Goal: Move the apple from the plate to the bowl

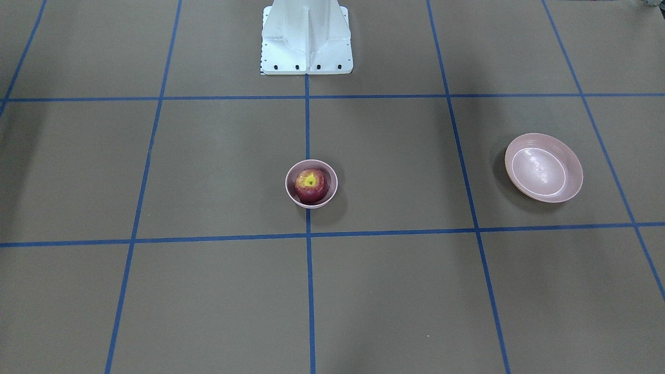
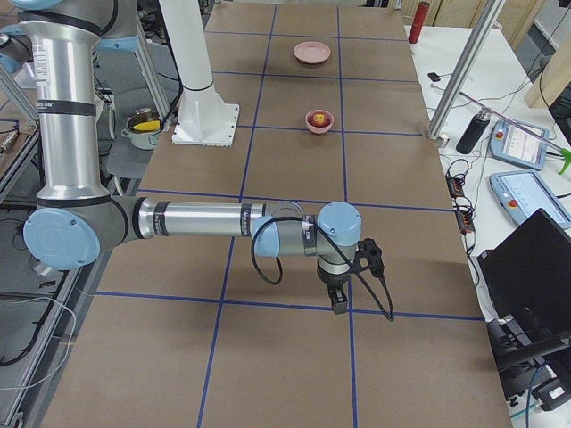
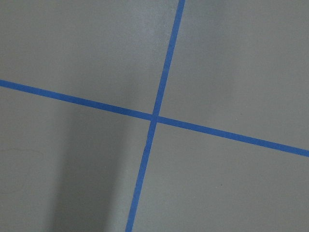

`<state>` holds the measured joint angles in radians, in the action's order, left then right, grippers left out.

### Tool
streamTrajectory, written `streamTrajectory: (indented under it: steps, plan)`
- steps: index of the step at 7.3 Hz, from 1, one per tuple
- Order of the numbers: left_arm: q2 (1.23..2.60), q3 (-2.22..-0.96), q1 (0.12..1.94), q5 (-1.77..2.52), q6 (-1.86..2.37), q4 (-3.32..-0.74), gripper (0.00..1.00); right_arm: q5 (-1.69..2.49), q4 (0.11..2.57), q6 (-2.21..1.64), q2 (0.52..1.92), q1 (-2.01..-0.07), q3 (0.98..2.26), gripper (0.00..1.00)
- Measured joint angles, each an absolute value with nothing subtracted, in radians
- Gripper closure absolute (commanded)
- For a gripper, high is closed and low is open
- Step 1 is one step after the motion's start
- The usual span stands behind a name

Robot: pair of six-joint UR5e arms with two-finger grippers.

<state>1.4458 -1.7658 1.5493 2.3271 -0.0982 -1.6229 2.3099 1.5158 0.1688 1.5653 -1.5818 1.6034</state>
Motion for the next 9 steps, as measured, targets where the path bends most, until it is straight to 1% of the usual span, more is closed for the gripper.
streamTrajectory:
  steps: [9]
  plan:
    - [1.444,-1.764,1.549,2.321,-0.097,-1.623,0.02,2.309,1.516,0.169,1.560,-1.582,1.621,0.00]
